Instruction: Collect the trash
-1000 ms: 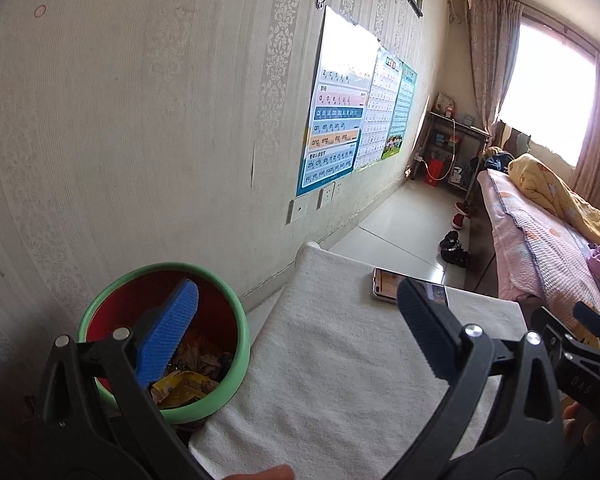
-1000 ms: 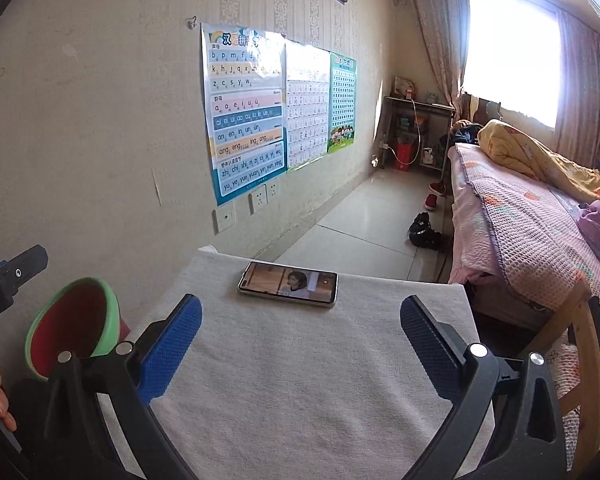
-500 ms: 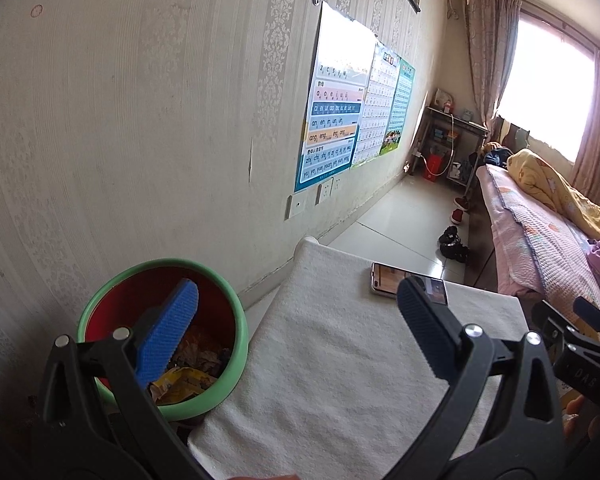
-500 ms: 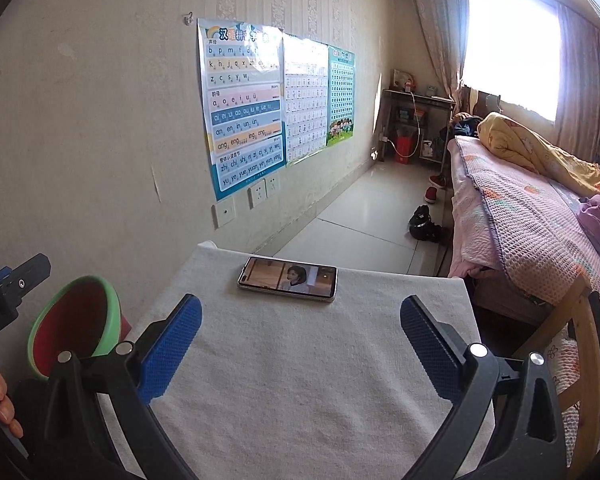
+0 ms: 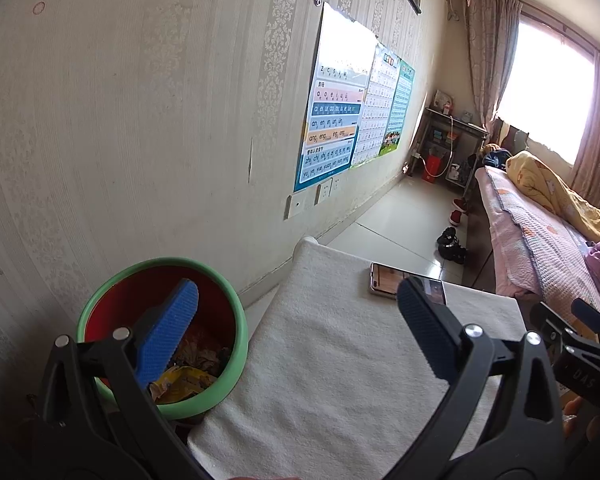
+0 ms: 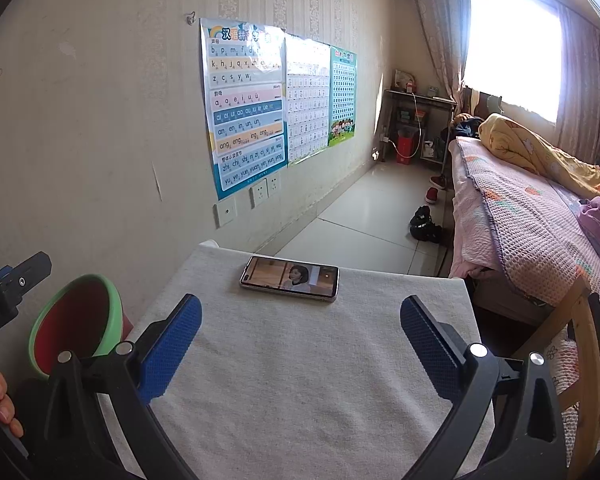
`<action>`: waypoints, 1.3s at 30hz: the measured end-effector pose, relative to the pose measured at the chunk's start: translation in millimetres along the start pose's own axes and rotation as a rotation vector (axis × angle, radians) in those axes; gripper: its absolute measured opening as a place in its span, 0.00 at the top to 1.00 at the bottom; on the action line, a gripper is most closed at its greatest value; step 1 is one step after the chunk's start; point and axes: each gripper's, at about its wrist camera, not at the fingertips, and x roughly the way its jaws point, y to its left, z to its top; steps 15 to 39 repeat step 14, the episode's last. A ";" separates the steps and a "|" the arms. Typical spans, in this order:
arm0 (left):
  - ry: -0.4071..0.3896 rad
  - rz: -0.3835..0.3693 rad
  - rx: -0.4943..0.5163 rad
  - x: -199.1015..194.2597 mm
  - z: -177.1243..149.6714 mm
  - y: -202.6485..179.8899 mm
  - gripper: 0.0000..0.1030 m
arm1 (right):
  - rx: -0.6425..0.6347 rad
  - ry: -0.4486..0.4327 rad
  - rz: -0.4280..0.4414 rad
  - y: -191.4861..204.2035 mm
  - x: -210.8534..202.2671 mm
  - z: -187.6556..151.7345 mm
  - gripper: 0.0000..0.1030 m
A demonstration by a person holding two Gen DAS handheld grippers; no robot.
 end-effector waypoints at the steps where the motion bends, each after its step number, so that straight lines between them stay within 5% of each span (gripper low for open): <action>1: 0.003 -0.001 -0.005 0.3 -0.4 0.6 0.05 | 0.000 0.003 -0.001 -0.1 0.3 -0.4 0.06; 6: 0.025 0.011 -0.012 3.7 -6.3 6.7 0.05 | 0.035 0.083 -0.004 -14.0 21.3 -15.0 0.07; 14: 0.096 0.062 -0.091 12.4 -23.0 48.4 0.05 | 0.195 0.349 -0.191 -99.7 94.9 -106.7 0.07; 39: 0.096 0.062 -0.091 12.4 -23.0 48.4 0.05 | 0.195 0.349 -0.191 -99.7 94.9 -106.7 0.07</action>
